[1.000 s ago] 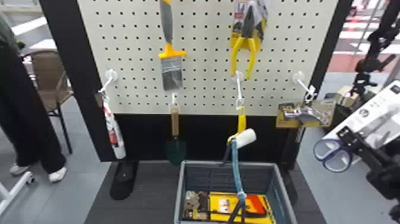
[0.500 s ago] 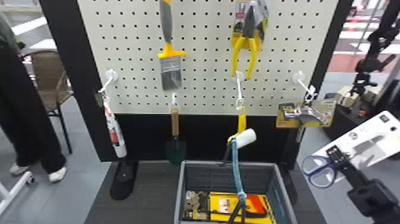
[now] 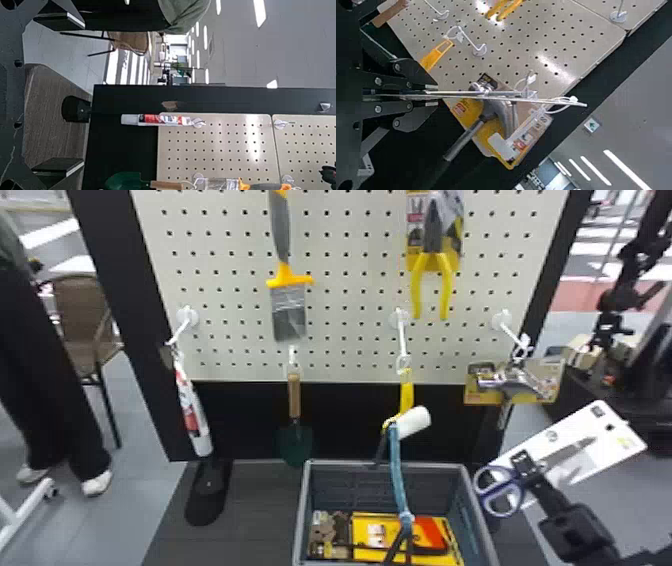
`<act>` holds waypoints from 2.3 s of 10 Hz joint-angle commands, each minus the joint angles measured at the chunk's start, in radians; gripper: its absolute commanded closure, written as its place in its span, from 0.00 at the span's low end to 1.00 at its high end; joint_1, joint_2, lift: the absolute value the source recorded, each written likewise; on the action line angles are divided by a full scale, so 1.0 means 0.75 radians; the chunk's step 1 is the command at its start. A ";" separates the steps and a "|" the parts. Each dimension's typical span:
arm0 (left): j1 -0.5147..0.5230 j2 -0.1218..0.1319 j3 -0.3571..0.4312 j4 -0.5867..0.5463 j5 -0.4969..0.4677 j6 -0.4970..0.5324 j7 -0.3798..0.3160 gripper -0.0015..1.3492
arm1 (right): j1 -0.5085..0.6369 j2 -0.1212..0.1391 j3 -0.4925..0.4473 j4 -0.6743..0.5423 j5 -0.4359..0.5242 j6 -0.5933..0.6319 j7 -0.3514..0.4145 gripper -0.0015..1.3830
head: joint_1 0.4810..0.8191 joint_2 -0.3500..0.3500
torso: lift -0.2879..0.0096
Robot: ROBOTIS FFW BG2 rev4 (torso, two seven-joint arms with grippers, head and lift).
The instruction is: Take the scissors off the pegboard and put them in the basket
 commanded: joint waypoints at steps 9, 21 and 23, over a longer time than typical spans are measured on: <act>-0.017 0.020 -0.021 0.005 0.021 0.002 0.000 0.08 | -0.056 -0.004 0.275 0.155 -0.064 -0.002 -0.001 0.87 | 0.20 0.50 | 0.63; -0.020 0.015 -0.021 0.015 0.023 -0.008 0.000 0.08 | -0.136 -0.047 0.396 0.266 -0.062 0.076 0.029 0.12 | 0.20 0.50 | 0.63; -0.020 0.015 -0.021 0.015 0.023 -0.008 0.000 0.08 | -0.136 -0.047 0.394 0.266 -0.064 0.070 0.033 0.12 | 0.20 0.50 | 0.63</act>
